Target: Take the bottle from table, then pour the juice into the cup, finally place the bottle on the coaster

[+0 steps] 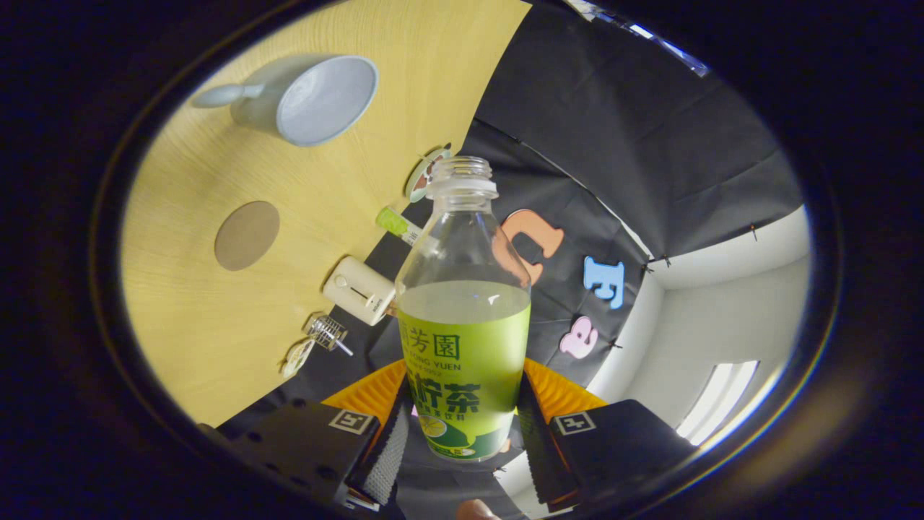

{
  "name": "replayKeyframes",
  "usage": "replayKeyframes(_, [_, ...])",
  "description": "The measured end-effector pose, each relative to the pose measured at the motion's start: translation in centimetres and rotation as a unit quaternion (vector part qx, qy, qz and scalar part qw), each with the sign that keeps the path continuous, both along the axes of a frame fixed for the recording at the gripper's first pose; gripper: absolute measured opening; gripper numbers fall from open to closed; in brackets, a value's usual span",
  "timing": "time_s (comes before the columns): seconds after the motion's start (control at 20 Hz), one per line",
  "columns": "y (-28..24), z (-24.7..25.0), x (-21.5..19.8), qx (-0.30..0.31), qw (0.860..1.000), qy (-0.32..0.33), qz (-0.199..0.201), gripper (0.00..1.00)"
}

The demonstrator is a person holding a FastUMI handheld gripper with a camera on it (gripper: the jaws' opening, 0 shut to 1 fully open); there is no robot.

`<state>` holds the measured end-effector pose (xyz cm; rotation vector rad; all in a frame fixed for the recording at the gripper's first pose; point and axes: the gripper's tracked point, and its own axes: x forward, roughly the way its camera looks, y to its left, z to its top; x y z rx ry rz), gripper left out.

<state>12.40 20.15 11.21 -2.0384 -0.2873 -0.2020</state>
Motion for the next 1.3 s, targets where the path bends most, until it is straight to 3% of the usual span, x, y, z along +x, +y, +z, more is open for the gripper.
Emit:
replayKeyframes(0.2, [-0.3, -0.7, 0.2, 0.028, 1.0, 0.012, 0.003, 0.76])
replayKeyframes(0.45, [-1.6, -2.5, 0.6, 0.134, 0.99, 0.046, 0.0, 0.76])
replayKeyframes(0.8, [-2.7, -4.5, 0.1, 0.27, 0.959, 0.086, 0.008, 0.77])
replayKeyframes(1.1, [-3.0, -3.4, -0.3, 0.388, 0.914, 0.112, 0.029, 0.77])
replayKeyframes(1.3, [-2.3, -4.0, -0.5, 0.473, 0.864, 0.166, 0.057, 0.77])
